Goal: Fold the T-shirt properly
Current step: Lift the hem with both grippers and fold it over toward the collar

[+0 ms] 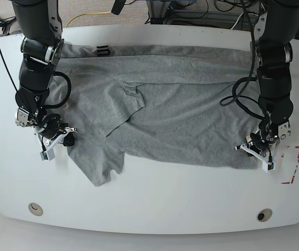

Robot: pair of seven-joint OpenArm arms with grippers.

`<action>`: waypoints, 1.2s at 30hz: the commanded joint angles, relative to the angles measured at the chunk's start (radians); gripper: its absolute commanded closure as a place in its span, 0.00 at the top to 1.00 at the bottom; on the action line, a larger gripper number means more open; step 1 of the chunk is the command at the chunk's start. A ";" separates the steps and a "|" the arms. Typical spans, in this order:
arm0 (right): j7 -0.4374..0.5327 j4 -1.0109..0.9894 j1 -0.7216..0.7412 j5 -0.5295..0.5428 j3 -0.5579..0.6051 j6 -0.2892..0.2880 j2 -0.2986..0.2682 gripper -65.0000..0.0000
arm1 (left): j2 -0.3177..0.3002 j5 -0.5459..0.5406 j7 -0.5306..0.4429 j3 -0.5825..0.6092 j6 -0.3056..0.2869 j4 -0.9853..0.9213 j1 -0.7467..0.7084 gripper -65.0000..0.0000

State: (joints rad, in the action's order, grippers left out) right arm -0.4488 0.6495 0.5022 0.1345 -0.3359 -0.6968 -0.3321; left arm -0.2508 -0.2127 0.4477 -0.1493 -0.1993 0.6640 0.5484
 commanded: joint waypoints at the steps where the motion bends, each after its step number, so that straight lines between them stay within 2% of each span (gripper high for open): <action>1: -0.020 0.011 0.019 -0.020 -0.001 -0.001 -0.011 0.00 | -0.012 -0.009 -0.010 0.000 -0.002 0.021 0.029 0.00; 8: -0.026 0.068 0.022 -0.020 0.001 -0.001 -0.014 0.00 | -0.014 -0.009 0.012 0.000 -0.002 0.164 -0.015 0.00; 16: -0.152 0.244 0.016 -0.020 0.001 -0.001 -0.014 0.00 | -0.014 -0.009 0.109 0.000 -0.002 0.322 -0.050 0.00; 21: -0.238 0.329 0.013 -0.020 -0.002 -0.001 -0.015 0.00 | -0.014 -0.011 0.112 0.000 -0.002 0.408 -0.104 0.00; 27: -0.342 0.513 -0.056 -0.020 -0.084 -0.001 -0.014 0.00 | -0.015 -0.011 0.112 -0.002 -0.002 0.547 -0.198 0.00; 36: -0.482 0.766 -0.167 -0.019 -0.096 -0.001 -0.014 0.00 | -0.018 -0.011 0.112 -0.003 -0.002 0.725 -0.334 0.00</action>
State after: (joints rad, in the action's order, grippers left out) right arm -0.9218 1.3518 0.3378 0.1131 -0.4255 -0.7002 -0.3267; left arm -0.2554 -0.2214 0.5831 -0.1474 -0.2028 1.3373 0.2031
